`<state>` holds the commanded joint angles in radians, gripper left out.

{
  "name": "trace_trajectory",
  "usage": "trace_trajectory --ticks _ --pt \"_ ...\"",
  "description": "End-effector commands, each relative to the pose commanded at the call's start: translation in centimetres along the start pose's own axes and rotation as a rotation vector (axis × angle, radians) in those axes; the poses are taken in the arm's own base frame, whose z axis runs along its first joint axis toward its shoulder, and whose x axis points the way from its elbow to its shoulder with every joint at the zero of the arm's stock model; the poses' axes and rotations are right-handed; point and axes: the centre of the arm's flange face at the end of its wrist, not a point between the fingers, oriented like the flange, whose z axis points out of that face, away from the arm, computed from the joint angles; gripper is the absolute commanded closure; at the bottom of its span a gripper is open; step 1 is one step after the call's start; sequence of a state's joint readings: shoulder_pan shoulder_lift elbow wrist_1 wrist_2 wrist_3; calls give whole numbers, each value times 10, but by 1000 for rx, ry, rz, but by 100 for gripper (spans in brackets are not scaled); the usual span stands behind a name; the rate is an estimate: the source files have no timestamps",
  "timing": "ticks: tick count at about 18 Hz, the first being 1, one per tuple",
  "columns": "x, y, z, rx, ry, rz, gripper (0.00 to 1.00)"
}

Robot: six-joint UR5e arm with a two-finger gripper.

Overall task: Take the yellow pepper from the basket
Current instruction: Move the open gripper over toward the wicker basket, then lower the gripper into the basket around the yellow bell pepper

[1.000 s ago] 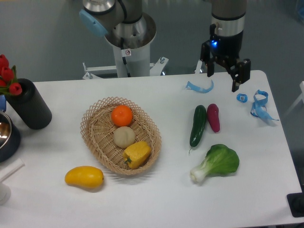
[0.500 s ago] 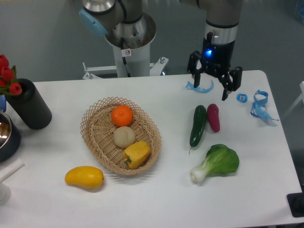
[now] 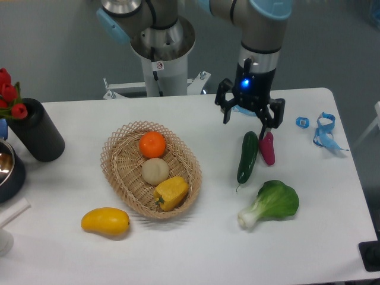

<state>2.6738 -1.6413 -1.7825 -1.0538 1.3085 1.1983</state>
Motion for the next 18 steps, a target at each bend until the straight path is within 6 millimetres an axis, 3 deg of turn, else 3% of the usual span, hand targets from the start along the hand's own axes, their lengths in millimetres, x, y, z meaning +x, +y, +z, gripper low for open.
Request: trace_trajectory --ticks 7,11,18 --pt "49 -46 21 25 60 25 0" --pt "94 -74 78 -21 171 107 0" --pt "104 -83 124 -64 222 147 0"
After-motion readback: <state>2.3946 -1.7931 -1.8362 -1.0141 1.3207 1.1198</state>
